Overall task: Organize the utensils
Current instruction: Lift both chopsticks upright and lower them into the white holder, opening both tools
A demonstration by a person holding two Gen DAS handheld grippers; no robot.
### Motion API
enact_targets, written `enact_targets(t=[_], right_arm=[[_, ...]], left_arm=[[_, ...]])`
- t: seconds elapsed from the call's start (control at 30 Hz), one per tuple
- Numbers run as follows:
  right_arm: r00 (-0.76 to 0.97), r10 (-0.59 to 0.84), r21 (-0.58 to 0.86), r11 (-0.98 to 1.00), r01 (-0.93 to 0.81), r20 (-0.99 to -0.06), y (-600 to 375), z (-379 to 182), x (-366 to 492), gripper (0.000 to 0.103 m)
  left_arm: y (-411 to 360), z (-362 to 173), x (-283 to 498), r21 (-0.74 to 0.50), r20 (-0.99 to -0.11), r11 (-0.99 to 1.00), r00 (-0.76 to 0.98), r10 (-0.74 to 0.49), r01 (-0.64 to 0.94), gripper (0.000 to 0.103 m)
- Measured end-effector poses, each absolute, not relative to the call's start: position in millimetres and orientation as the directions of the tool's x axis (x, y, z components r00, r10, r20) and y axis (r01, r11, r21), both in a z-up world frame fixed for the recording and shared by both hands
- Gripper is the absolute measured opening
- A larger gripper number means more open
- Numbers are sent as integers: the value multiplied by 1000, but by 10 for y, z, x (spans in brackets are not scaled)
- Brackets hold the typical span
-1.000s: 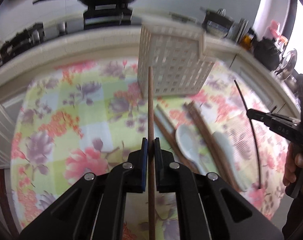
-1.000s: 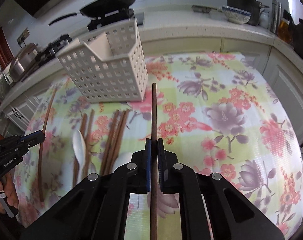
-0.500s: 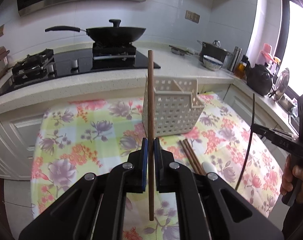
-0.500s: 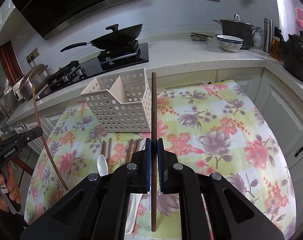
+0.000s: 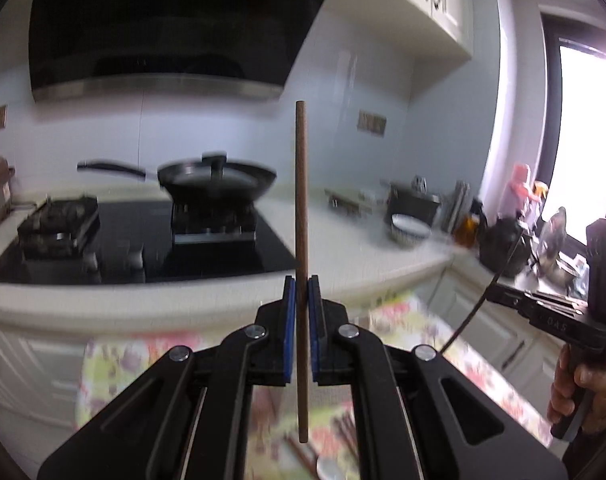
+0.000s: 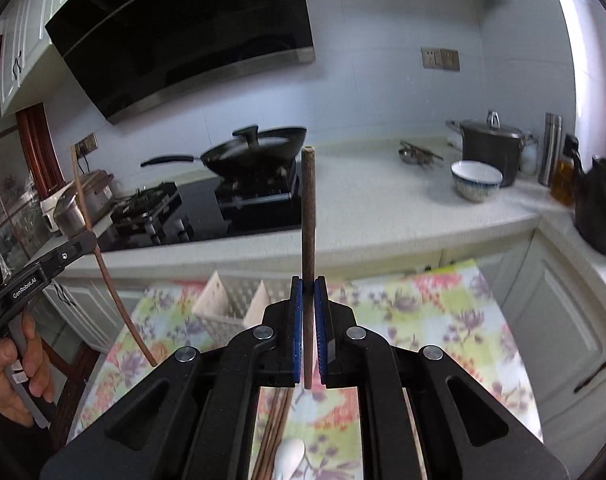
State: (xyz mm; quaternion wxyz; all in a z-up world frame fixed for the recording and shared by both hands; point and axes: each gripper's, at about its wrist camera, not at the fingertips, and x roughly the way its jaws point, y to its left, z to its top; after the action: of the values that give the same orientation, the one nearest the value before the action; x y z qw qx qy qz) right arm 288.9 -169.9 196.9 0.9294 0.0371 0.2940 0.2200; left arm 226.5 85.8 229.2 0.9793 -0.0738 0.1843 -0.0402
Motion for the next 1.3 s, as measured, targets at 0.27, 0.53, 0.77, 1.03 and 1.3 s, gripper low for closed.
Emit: enact_targets(t=[0.27, 0.53, 0.77, 1.03, 1.3], right_arm=[[715, 474, 210, 878, -431, -513, -1342, 2063, 3347, 9], [637, 476, 240, 873, -424, -606, -1128, 1585, 3652, 9], [579, 451, 241, 882, -405, -679, -1077, 1180, 3815, 9], [542, 410, 218, 898, -383, -733, -1067, 1052, 3919, 9], [553, 386, 146, 892, -428, -738, -848, 1014, 4102, 12]], left_arm=[[801, 2220, 2845, -201, -310, 979, 946, -96, 33, 6], [803, 1856, 3069, -261, -286, 965, 955, -76, -2, 6], [775, 1615, 3176, -266, -337, 964, 936, -103, 10, 6], [624, 1319, 3386, -196, -523, 981, 847, -95, -11, 6], [705, 1058, 3638, -196, -674, 977, 735, -77, -77, 36]])
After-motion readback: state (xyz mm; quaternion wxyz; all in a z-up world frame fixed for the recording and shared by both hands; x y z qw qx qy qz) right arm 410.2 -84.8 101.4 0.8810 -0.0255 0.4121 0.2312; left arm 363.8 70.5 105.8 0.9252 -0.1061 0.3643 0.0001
